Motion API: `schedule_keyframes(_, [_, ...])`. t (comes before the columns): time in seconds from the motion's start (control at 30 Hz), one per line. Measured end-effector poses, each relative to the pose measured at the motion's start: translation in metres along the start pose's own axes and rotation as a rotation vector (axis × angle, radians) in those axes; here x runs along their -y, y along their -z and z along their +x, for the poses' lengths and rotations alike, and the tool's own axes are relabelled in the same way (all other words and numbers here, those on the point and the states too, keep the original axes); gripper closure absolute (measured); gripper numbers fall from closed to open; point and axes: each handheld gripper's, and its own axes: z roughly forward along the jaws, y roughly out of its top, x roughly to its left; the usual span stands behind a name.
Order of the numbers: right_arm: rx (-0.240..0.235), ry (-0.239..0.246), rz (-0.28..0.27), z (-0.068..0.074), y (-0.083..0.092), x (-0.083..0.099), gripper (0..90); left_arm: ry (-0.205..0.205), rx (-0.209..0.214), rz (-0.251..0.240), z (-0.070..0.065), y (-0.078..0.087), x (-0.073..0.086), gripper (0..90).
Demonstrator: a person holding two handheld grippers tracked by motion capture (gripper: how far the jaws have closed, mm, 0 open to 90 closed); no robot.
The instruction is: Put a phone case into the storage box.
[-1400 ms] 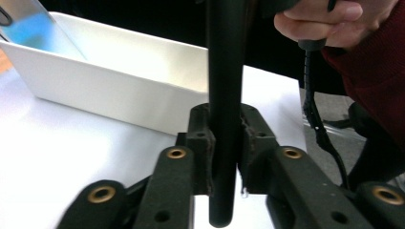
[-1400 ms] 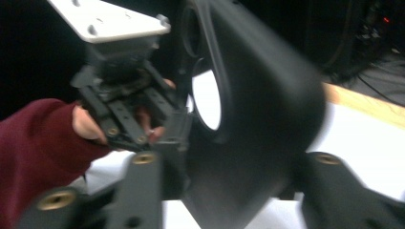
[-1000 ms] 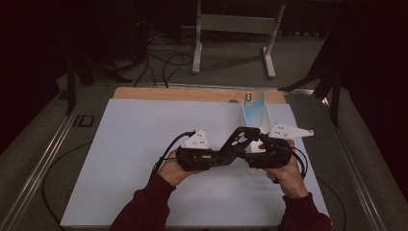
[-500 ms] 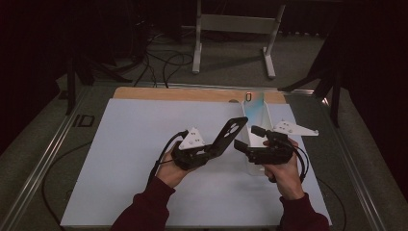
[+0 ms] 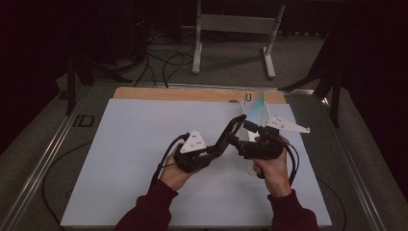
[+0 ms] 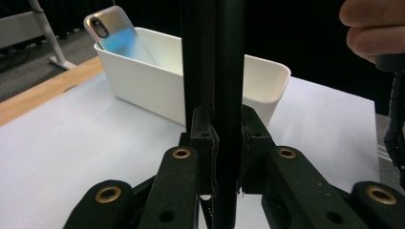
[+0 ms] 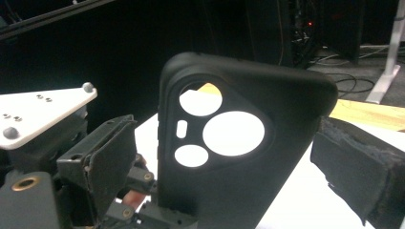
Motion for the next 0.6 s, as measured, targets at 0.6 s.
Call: schedule_keyframes(0.6, [0.000, -0.080, -0.018, -0.0049, -0.0085, 0.0013, 8.7, 0.010, 0.022, -0.052, -0.0035, 0.0018, -0.0020, 80.8])
